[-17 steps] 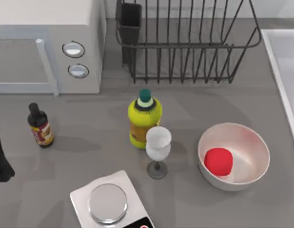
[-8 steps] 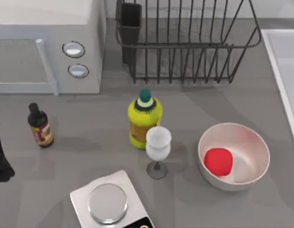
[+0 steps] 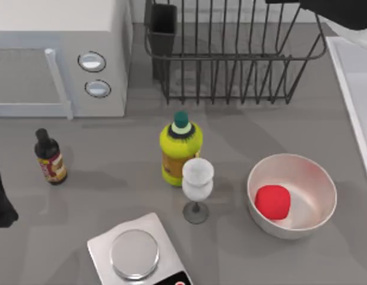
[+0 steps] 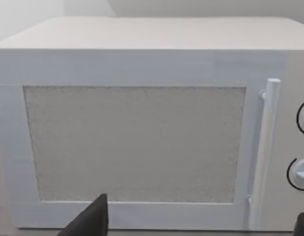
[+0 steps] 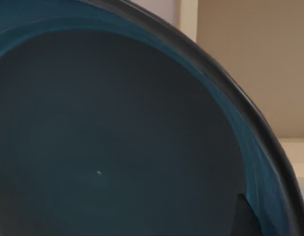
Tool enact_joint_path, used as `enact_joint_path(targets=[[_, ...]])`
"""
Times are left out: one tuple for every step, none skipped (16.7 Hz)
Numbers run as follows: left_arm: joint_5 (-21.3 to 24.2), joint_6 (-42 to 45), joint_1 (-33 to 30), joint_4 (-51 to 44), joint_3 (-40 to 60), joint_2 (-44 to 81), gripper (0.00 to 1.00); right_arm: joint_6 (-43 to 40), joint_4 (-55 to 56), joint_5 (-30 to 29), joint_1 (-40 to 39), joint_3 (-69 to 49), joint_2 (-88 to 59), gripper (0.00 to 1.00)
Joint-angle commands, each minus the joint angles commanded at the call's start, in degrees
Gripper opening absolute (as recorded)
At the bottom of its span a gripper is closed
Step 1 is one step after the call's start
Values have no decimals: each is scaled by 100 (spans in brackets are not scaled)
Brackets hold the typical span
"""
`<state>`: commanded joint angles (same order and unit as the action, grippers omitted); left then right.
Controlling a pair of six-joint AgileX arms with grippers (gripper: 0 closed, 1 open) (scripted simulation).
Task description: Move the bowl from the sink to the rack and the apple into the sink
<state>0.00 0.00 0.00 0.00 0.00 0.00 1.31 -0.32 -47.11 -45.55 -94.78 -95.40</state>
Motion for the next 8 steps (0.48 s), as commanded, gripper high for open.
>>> enact_joint_path(targets=[[0, 0, 0, 0, 0, 0, 100, 0, 0, 0, 0, 0, 0, 0], [0, 0, 0, 0, 0, 0, 100, 7, -15, 27, 21, 7, -19, 0], [0, 0, 0, 0, 0, 0, 100, 8, -1, 28, 25, 12, -29, 0], [0, 0, 0, 0, 0, 0, 100, 8, 69, 39, 42, 38, -76, 0], [0, 0, 0, 0, 0, 0, 100, 8, 198, 62, 71, 88, -159, 0], [0, 0, 0, 0, 0, 0, 100, 8, 389, 99, 110, 163, -275, 0], [0, 0, 0, 0, 0, 0, 100, 7, 633, 148, 159, 260, -417, 0], [0, 0, 0, 0, 0, 0, 100, 7, 925, 207, 215, 377, -579, 0]])
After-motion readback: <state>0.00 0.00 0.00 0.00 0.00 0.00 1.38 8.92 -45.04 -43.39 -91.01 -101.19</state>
